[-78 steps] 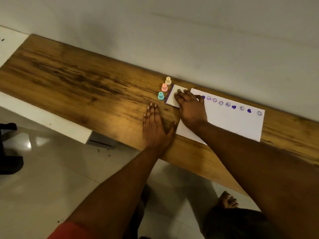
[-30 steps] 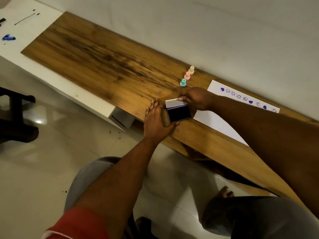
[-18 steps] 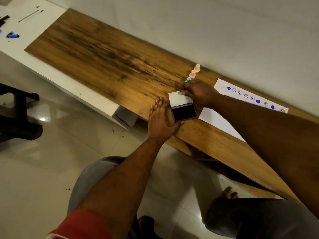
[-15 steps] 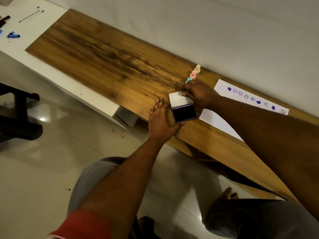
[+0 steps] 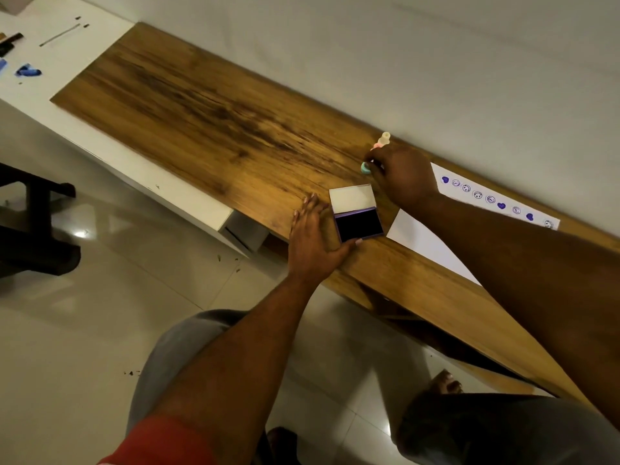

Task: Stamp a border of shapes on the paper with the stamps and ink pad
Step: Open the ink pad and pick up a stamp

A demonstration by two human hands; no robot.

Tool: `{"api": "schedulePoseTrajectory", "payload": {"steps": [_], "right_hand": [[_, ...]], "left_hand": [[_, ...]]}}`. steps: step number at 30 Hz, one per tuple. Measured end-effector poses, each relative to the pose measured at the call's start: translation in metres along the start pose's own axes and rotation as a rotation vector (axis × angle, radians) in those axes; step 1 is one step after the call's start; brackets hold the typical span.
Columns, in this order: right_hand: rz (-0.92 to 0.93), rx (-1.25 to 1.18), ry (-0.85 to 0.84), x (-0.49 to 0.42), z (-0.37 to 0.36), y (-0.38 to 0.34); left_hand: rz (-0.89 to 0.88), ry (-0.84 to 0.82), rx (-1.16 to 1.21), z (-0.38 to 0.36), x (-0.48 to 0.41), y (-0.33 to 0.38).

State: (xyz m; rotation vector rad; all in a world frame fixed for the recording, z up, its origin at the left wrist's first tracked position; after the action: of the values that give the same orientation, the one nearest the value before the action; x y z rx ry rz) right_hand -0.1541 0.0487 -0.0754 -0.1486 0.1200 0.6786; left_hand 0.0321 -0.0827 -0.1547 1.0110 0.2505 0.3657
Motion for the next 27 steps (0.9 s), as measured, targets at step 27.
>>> {"api": "schedulePoseTrajectory", "payload": {"steps": [27], "right_hand": [[0.282, -0.286, -0.18, 0.0, -0.031, -0.061]], "left_hand": [[0.038, 0.158, 0.041, 0.018, -0.028, 0.012]]}}
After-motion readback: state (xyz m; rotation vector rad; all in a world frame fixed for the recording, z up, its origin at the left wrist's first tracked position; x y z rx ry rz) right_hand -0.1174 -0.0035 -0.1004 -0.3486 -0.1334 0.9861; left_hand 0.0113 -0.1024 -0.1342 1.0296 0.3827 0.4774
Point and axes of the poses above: each hand's wrist, its own x-axis away from the middle knuckle, its own z-axis out of the back of the hand, y = z × x, the point moved 2 cm from there along -x, towards the middle knuckle, and after that the axes turned 13 degrees about x, right-handed, at the moved point
